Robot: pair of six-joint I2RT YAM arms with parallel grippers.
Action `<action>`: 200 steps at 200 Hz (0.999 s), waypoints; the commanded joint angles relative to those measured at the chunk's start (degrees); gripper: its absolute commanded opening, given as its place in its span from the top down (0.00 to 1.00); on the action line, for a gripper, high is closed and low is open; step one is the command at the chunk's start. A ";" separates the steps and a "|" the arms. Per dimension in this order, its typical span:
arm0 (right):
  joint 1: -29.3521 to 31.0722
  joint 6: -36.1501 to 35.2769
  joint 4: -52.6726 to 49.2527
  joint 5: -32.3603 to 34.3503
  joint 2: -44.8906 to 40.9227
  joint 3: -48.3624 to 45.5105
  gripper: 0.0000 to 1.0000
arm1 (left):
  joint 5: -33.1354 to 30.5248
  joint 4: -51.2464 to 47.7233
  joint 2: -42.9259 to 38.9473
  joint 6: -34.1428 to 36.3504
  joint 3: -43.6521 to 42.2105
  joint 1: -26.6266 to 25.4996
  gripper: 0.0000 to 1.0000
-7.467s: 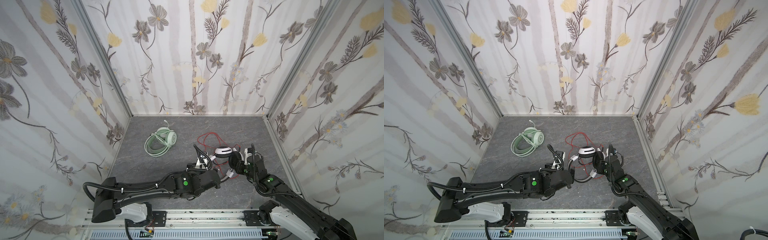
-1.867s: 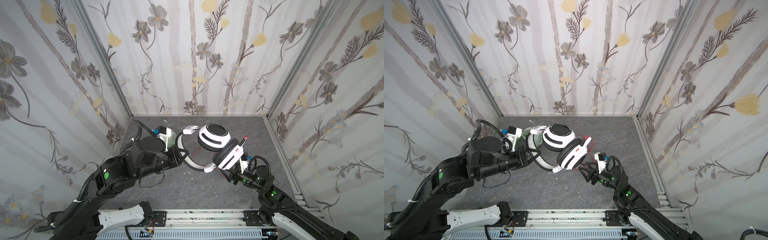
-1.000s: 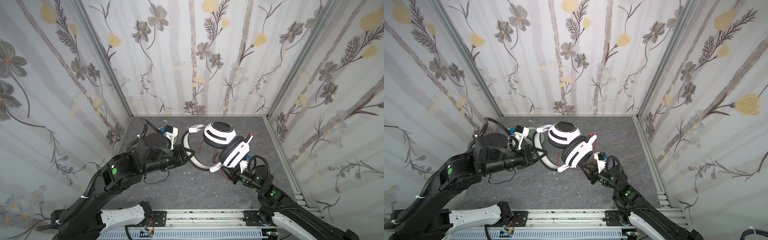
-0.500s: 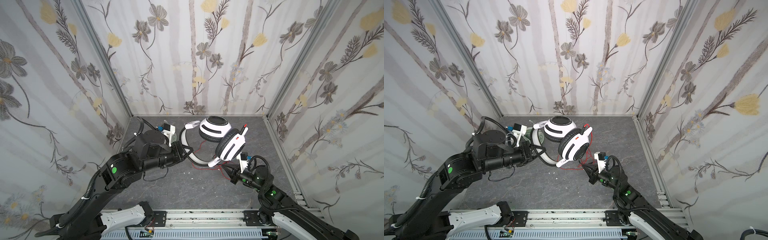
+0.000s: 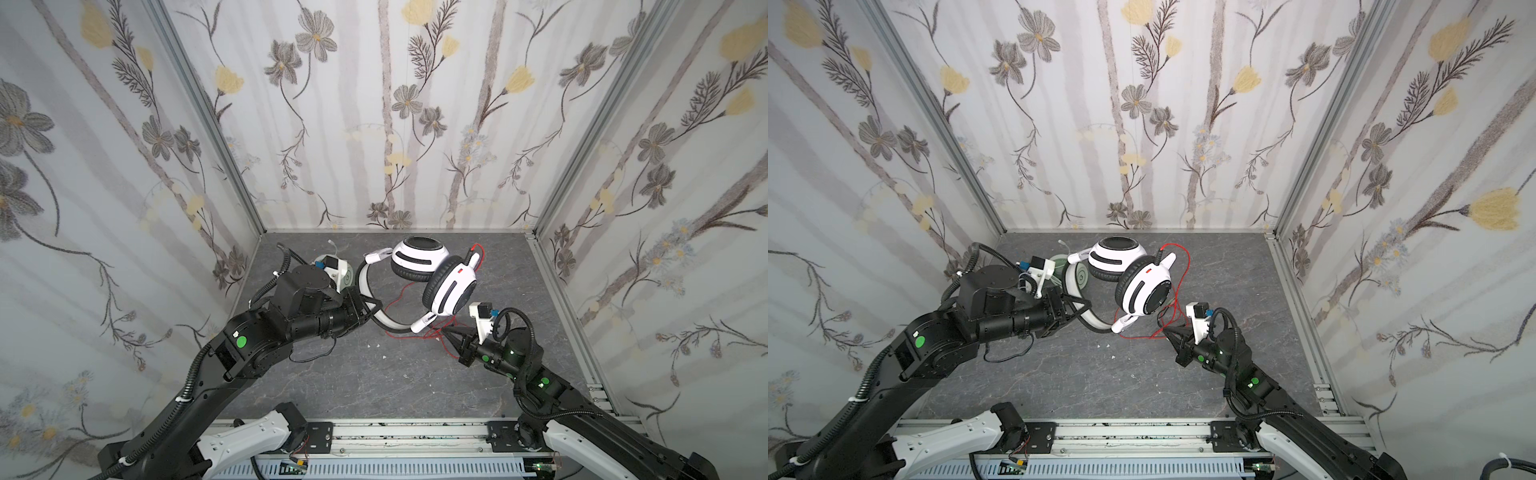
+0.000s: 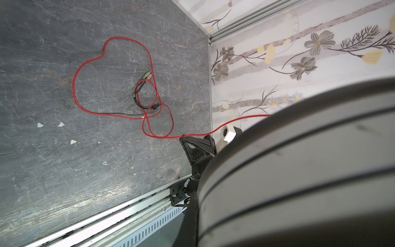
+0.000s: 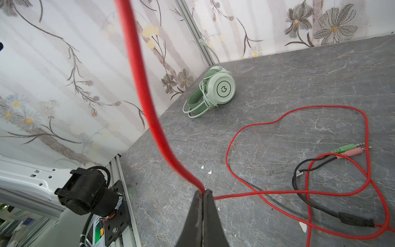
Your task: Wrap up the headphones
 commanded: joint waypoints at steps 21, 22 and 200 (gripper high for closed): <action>0.26 -0.86 0.14 -0.26 5.39 3.32 1.00 | 7.90 16.62 0.23 -6.56 -3.24 3.15 1.00; 0.29 -0.88 0.14 -0.27 5.54 3.39 1.00 | 7.94 16.65 0.27 -6.57 -3.22 3.24 1.00; 1.75 -0.96 -1.04 5.70 7.69 4.92 0.23 | 9.57 19.51 1.20 -8.27 -3.68 5.08 1.00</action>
